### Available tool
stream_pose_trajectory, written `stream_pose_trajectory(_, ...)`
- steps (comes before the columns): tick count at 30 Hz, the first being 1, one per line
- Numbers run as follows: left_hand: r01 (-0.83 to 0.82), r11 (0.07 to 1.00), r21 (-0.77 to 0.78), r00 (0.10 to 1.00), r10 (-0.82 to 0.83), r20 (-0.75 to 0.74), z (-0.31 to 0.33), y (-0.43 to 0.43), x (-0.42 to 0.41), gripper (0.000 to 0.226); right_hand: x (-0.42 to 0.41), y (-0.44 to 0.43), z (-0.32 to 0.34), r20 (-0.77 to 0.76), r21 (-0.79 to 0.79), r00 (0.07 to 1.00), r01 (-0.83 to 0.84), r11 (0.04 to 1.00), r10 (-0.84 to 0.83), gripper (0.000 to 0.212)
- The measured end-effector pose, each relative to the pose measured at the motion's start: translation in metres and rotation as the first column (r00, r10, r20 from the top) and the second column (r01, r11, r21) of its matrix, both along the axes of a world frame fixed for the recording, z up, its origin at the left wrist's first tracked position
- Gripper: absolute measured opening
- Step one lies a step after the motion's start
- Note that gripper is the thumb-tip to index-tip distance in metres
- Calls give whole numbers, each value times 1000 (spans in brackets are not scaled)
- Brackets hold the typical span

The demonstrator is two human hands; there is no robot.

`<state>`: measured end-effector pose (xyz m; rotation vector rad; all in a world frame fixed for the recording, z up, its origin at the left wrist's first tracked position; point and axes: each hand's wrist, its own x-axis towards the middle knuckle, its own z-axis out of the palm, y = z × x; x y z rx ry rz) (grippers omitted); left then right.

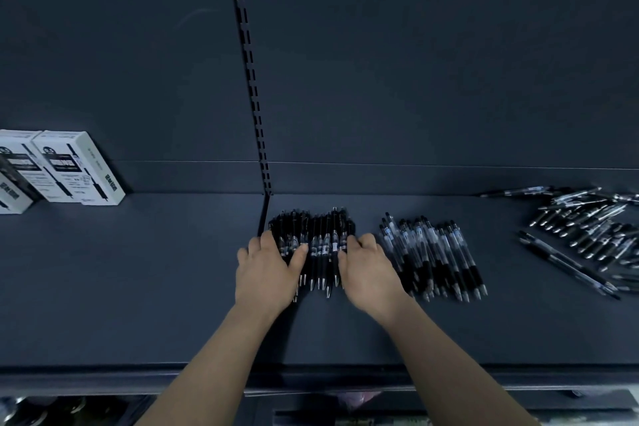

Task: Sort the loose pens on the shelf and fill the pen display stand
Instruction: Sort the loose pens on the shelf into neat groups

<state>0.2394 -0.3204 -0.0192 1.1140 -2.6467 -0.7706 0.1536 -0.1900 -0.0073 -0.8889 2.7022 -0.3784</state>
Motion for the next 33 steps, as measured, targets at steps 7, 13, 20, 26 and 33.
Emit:
stream_pose_trajectory(7, -5, 1000, -27, 999, 6, 52, 5, 2, 0, 76, -1, 4, -8, -39, -36, 999, 31, 999, -32, 46)
stream_pose_trajectory(13, -3, 999, -33, 997, 6, 71, 7, 1, 2, 75, 0, 7, -7, -32, -54, 998, 49, 997, -50, 49)
stream_pose_trajectory(20, 27, 1000, -3, 997, -27, 68, 8, 3, 3, 76, 1, 8, -6, -14, -61, 998, 62, 996, -63, 49)
stream_pose_trajectory(26, 37, 999, -24, 997, -35, 73, 9, 2, 0, 71, 0, 10, -4, 5, -89, 998, 62, 994, -62, 50)
stream_pose_trajectory(33, 103, 970, -218, 992, -86, 87, 18, 13, -5, 63, -1, 17, 3, -11, -166, 999, 34, 986, -36, 53)
